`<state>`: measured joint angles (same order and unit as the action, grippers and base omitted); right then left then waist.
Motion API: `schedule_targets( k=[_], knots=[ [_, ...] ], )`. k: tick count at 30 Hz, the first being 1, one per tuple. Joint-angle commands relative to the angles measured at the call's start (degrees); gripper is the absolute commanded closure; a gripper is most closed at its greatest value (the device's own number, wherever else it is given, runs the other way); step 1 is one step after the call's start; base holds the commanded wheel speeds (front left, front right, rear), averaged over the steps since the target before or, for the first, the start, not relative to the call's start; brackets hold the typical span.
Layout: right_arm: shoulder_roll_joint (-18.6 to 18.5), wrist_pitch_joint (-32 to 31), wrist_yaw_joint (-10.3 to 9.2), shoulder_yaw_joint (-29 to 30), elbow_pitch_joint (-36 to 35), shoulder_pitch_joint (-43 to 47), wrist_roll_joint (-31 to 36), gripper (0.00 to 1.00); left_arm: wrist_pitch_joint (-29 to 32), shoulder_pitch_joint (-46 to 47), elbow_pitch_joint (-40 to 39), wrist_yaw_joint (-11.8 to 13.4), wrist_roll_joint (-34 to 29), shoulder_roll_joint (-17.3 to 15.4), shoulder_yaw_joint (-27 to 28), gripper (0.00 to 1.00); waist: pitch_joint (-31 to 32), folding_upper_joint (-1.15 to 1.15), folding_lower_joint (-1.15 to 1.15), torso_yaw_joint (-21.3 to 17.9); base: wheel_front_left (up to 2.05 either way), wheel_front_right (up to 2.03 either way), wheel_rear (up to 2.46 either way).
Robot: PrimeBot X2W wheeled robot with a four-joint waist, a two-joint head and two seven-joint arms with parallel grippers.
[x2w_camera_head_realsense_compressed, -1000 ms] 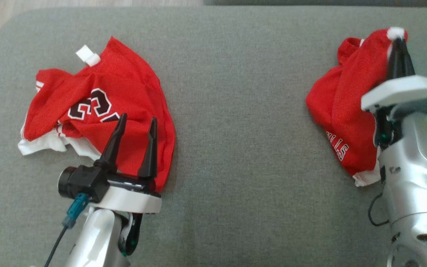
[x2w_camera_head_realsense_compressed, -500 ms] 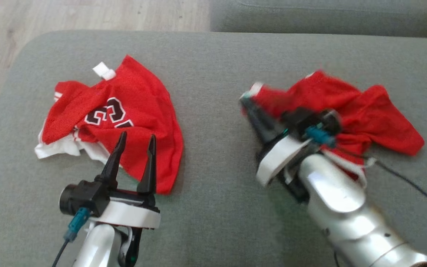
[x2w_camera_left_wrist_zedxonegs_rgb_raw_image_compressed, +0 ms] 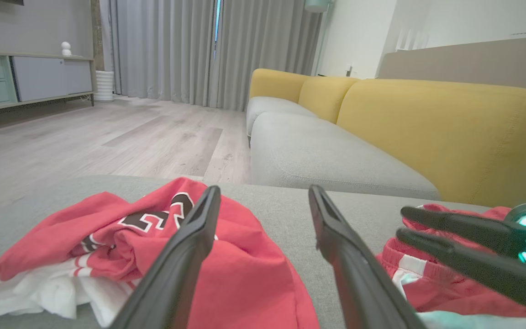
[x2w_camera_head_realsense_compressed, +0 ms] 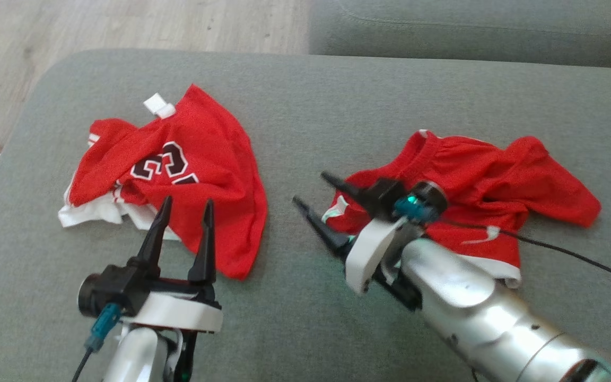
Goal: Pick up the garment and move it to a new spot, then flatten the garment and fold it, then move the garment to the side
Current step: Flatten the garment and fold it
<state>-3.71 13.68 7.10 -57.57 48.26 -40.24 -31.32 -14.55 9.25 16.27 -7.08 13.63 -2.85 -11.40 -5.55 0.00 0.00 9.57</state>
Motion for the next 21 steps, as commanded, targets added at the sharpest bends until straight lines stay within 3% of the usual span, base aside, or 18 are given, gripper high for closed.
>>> schedule_targets(
  k=[1, 4, 9, 14, 17, 21],
  knots=[
    [0.0, 1.0, 0.39, 2.5, -1.7, -1.2, -0.9, 0.0, -0.4, 0.9, -2.2, 0.0, 0.2, -0.1, 2.3, 0.0, 0.6, 0.0, 0.0, -1.1, 0.0, 0.0, 0.0],
    [-2.1, 1.3, 0.39, 10.5, -5.2, -0.6, -0.4, 0.0, -0.4, 0.7, -3.5, 0.1, 0.2, -0.1, 3.1, 0.0, 1.0, 0.0, 0.0, -3.1, 0.0, 0.0, 0.0],
    [-5.4, 1.3, 0.39, 29.8, -16.0, 7.2, 8.3, 0.0, -0.4, 0.5, -5.4, 0.1, 0.4, 0.0, 3.7, 0.0, 1.4, 0.0, 0.0, -6.3, 0.0, 0.0, 0.0],
    [-2.8, 1.3, 0.39, 46.4, -25.8, 18.6, 18.3, 0.0, -0.4, 0.5, -6.3, 0.1, 0.9, 0.0, 3.2, 0.0, 1.4, 0.0, 0.0, -9.0, 0.0, 0.0, 0.0],
    [-0.9, 1.3, 0.39, 52.0, -31.0, 24.7, 22.2, 0.0, -0.4, 0.5, -6.1, 0.1, 1.3, 0.0, 2.7, 0.0, 1.4, 0.0, 0.0, -10.2, 0.0, 0.0, 0.0],
    [0.2, 1.3, 0.39, 54.9, -34.3, 30.1, 23.9, 0.0, -0.4, 0.6, -5.7, 0.0, 1.4, 0.0, 2.0, 0.0, 1.4, 0.0, 0.0, -11.0, 0.0, 0.0, 0.0]
  ],
)
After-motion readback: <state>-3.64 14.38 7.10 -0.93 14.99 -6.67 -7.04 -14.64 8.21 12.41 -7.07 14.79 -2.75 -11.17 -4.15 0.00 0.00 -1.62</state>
